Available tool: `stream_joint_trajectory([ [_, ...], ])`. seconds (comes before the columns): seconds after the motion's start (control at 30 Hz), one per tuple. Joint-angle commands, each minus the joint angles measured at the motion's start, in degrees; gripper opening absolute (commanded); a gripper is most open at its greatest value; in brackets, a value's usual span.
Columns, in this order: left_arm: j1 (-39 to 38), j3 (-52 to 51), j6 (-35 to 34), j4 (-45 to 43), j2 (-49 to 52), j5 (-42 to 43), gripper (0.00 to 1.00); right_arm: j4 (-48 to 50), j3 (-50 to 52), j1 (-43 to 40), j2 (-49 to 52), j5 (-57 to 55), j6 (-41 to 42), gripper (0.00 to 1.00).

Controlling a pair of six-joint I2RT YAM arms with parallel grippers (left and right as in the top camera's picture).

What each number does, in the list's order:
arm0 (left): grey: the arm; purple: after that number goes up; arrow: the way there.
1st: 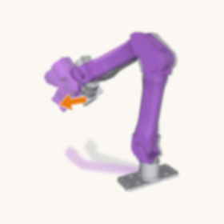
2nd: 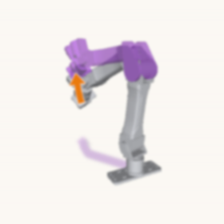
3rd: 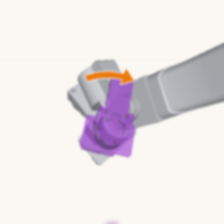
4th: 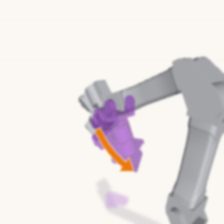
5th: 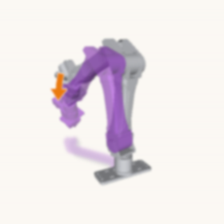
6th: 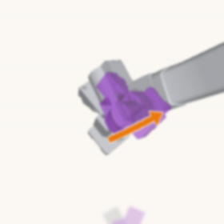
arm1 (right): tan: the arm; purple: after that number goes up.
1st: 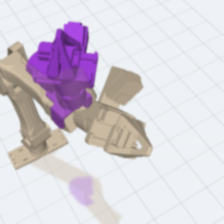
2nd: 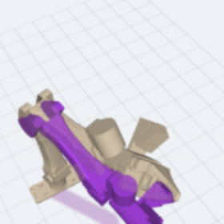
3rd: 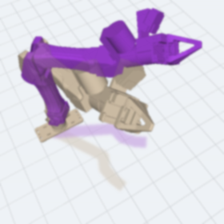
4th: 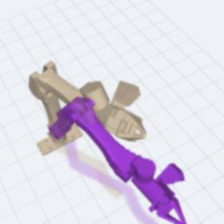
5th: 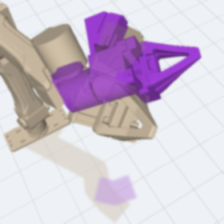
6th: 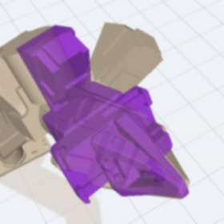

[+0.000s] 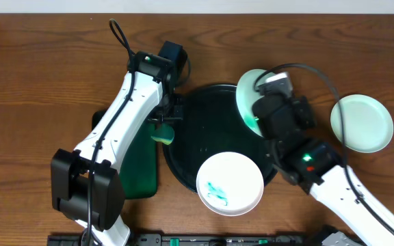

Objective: Clean dirty plates on tray and stack at the side

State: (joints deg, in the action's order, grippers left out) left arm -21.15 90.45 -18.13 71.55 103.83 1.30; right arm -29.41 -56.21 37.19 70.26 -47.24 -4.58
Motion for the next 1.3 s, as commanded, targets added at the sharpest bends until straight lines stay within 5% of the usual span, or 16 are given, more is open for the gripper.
stream_joint_trajectory([
  [0.0, 0.2, -0.5, 0.5, 0.0, 0.8, -0.5, 0.07, 0.3, -1.2, 3.9, 3.0, -12.3, -9.3, 0.01],
  [0.43, 0.2, -0.5, 0.5, 0.0, 0.8, -0.5, 0.07, 8.3, -1.2, 11.3, 13.0, -28.8, -24.5, 0.01],
  [1.27, 0.2, -0.5, 0.5, 0.5, 0.8, -0.5, 0.07, 9.1, -1.2, 13.2, 13.0, -31.0, -24.6, 0.01],
])
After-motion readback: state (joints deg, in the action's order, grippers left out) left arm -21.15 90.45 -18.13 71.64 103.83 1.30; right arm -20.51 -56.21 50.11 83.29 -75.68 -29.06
